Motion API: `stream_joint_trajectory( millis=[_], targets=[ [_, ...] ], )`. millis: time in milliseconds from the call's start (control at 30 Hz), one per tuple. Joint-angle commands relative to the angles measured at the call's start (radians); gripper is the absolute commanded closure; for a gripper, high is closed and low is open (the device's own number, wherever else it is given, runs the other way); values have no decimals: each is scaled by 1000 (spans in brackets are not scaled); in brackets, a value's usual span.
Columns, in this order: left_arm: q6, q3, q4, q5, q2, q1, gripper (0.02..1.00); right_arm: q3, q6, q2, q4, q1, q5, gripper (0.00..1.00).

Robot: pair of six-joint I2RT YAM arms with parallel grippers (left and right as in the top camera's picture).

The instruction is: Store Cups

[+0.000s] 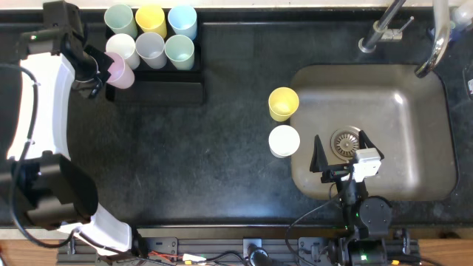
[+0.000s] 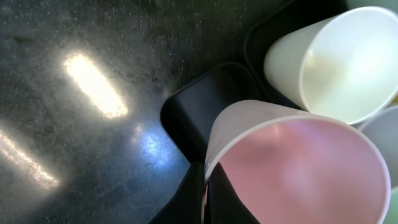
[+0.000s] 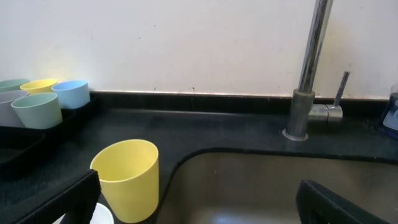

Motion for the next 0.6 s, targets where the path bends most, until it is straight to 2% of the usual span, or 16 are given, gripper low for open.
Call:
stream_joint_trajectory(
  millis=[33,600],
  targets=[
    [-11,8,0,10,40,4,982,-13,-4,-6,6,-5,-4,3],
    [-11,8,1,-33,116,4,982,-13,-4,-6,6,-5,-4,3]
  ],
)
